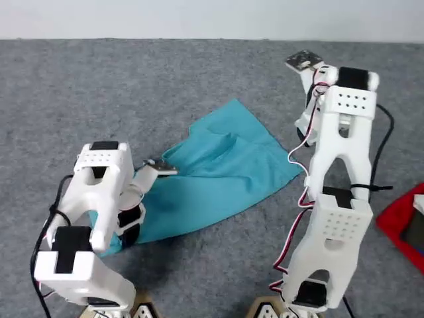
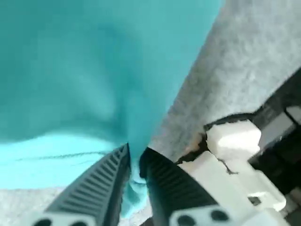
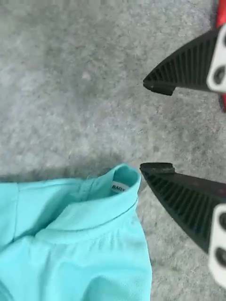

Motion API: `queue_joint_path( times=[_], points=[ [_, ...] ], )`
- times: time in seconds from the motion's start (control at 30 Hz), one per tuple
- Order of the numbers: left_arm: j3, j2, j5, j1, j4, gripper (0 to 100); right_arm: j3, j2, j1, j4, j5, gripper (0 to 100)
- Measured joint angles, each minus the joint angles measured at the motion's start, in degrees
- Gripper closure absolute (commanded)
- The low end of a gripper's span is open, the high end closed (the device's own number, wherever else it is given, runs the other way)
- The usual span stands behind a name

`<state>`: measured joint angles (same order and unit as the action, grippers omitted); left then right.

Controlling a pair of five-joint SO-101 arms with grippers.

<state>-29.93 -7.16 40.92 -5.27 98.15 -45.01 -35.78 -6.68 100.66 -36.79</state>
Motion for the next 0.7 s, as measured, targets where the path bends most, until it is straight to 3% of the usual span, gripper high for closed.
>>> queue_joint_path(
  times=[0.2, 0.53, 0.7],
  points=[
    [1.6, 0.2, -3.5, 0.0, 0.1, 61, 0.0, 0.0, 1.1, 0.0, 0.0, 75.3],
    [3.8, 0.7, -3.5, -0.8, 0.2, 60, 0.0, 0.0, 7.3, 0.0, -4.0, 65.3],
    [14.8, 0.7, -3.3, -9.6, 0.3, 60, 0.0, 0.0, 13.9, 0.0, -6.6, 65.5]
  ],
)
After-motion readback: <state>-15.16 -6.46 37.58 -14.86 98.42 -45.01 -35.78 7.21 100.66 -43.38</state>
